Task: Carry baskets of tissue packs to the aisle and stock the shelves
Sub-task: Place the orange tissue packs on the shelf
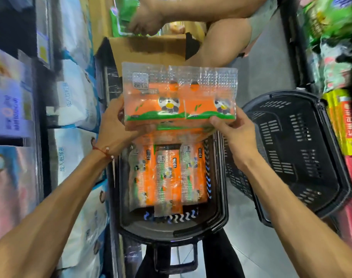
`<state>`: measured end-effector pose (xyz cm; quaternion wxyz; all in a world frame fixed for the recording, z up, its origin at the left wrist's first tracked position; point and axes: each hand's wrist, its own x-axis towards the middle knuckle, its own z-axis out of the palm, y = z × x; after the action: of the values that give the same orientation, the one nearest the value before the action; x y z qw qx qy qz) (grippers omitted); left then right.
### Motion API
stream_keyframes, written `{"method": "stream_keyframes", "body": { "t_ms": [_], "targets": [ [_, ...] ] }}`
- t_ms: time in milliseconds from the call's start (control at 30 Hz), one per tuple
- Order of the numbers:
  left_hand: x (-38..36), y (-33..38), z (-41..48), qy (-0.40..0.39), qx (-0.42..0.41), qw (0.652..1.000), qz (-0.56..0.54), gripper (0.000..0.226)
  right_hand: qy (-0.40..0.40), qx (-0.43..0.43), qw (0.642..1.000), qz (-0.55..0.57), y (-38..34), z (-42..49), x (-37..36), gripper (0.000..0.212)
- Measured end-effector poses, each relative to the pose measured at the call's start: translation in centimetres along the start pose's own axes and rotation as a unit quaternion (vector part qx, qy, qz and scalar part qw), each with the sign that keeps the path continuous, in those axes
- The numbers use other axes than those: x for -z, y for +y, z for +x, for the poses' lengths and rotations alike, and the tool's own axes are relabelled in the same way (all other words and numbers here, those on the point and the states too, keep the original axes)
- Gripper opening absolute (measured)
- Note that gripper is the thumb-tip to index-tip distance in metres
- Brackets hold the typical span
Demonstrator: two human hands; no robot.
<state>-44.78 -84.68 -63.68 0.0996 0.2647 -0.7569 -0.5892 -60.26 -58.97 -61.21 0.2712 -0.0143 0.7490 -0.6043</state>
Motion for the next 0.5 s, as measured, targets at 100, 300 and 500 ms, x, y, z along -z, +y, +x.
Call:
{"method": "stream_keyframes", "body": {
  "t_ms": [100, 300, 500],
  "targets": [
    [0.2, 1.4, -2.0, 0.010, 0.029, 0.999, -0.037, 0.060, 0.025, 0.007, 0.999, 0.034, -2.0, -2.0, -0.3, 0.033],
    [-0.7, 2.6, -10.4, 0.067, 0.162, 0.974, -0.147, 0.067, -0.010, -0.063, 0.998, 0.024, -3.3, -7.7, -0.3, 0.053],
    [-1.6, 2.3, -19.8, 0.152, 0.320, 0.872, -0.339, 0.078, -0.163, -0.137, 0.977, 0.014, -2.4, -12.0, 0.6, 0.039]
  ]
}}
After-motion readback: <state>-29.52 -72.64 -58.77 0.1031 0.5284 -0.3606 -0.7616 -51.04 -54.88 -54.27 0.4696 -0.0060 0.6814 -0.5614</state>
